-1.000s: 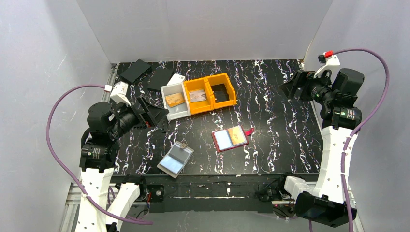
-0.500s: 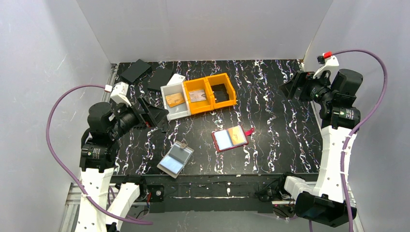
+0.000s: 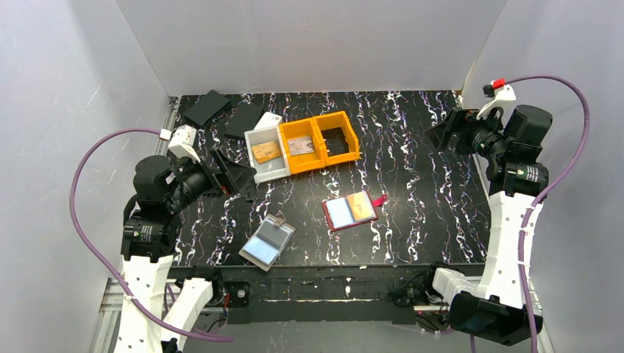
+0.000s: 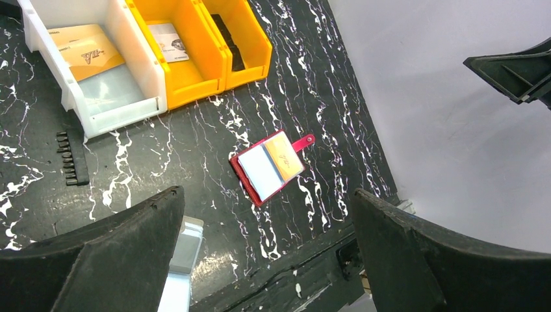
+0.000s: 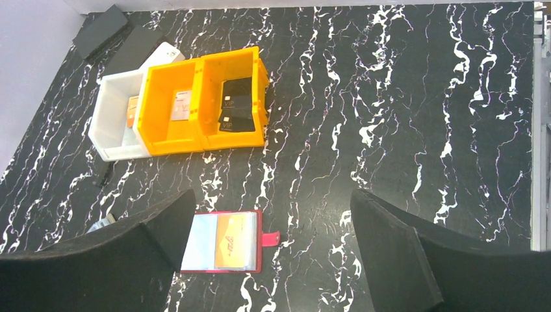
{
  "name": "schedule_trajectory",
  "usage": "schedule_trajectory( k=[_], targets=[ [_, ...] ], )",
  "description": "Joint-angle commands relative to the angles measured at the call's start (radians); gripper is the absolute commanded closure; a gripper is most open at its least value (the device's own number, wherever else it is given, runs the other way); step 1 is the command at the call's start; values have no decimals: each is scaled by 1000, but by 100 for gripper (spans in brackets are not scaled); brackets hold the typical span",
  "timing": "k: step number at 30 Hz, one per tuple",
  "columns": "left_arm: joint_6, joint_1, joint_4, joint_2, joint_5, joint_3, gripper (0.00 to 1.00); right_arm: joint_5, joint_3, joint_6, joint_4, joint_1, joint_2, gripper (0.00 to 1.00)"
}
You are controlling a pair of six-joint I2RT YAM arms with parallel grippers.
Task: Take the credit cards out of the card holder
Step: Reset both arms
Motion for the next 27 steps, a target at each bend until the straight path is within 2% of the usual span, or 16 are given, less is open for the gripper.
schedule_trajectory(
  k=[1, 27],
  targets=[
    [23, 5, -17, -4, -5, 31, 2, -3, 20, 10, 25, -1, -16, 2],
    [28, 6, -21, -7, -6, 28, 2, 12, 24, 7, 20, -1, -20, 2]
  ],
)
